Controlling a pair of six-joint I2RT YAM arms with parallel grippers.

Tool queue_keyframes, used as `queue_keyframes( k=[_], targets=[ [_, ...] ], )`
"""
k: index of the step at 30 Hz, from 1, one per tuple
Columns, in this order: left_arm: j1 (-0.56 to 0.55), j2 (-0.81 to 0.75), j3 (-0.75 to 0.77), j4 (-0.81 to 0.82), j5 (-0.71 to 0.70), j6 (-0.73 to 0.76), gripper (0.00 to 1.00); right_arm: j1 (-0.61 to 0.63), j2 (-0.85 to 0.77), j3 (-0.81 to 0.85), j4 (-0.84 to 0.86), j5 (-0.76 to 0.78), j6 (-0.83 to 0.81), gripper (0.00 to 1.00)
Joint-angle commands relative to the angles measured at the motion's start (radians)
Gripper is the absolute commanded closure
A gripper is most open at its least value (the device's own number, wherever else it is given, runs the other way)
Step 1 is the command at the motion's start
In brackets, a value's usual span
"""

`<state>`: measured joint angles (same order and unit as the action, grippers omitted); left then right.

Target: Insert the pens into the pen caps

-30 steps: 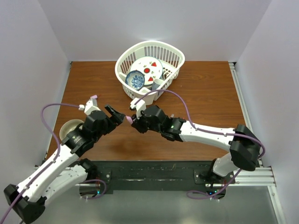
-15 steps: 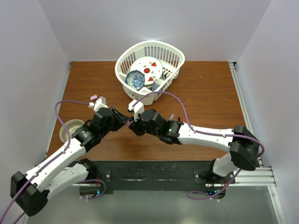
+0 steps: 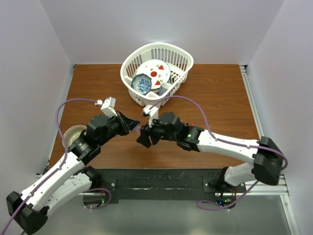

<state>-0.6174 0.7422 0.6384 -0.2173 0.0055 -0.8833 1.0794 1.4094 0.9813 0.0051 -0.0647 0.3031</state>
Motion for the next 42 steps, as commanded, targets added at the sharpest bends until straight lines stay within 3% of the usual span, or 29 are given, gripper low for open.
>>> queue_keyframes(
  k=[1,6,12,18,19,21,22,23,24,27,28,31,34,38,39,42],
  targets=[
    [-0.001,-0.062,0.038,0.151,0.212,0.185,1.0,-0.102,-0.156,-0.11,0.15,-0.306,0.119,0.42],
    [-0.001,-0.047,0.086,0.171,0.365,0.257,1.0,-0.162,-0.236,-0.176,0.278,-0.483,0.195,0.45],
    [-0.001,-0.032,0.038,0.387,0.514,0.185,1.0,-0.164,-0.245,-0.213,0.425,-0.575,0.303,0.51],
    [-0.001,-0.029,0.01,0.47,0.519,0.165,1.0,-0.162,-0.277,-0.277,0.522,-0.581,0.367,0.73],
    [0.001,-0.024,0.009,0.481,0.519,0.164,1.0,-0.162,-0.286,-0.285,0.524,-0.578,0.37,0.78],
    [-0.001,-0.014,0.007,0.49,0.528,0.161,1.0,-0.162,-0.308,-0.303,0.527,-0.554,0.366,1.0],
    [-0.002,-0.004,0.012,0.495,0.53,0.162,1.0,-0.162,-0.332,-0.306,0.523,-0.54,0.363,1.0],
    [-0.001,-0.001,0.018,0.484,0.495,0.168,0.93,-0.161,-0.343,-0.306,0.482,-0.525,0.343,1.0],
    [-0.001,-0.003,0.026,0.431,0.461,0.176,0.59,-0.162,-0.355,-0.299,0.452,-0.483,0.331,1.0],
    [0.001,-0.029,0.059,0.324,0.259,0.169,0.29,-0.162,-0.391,-0.279,0.352,-0.428,0.294,1.0],
    [-0.001,-0.033,0.079,0.297,0.204,0.162,0.25,-0.162,-0.403,-0.277,0.337,-0.4,0.292,1.0],
    [0.001,-0.001,0.159,0.179,0.009,0.184,0.23,-0.162,-0.434,-0.263,0.26,-0.347,0.272,1.0],
    [0.005,0.094,0.294,0.055,-0.154,0.329,0.3,-0.162,-0.463,-0.253,0.188,-0.317,0.238,1.0],
    [0.059,0.238,0.431,-0.073,-0.394,0.516,0.22,-0.161,-0.548,-0.25,0.121,-0.287,0.189,1.0],
    [0.089,0.282,0.449,-0.088,-0.4,0.526,0.18,-0.162,-0.564,-0.25,0.105,-0.279,0.179,1.0],
    [0.328,0.357,0.457,-0.08,-0.264,0.515,0.18,-0.162,-0.621,-0.24,0.027,-0.251,0.139,1.0]
  ],
)
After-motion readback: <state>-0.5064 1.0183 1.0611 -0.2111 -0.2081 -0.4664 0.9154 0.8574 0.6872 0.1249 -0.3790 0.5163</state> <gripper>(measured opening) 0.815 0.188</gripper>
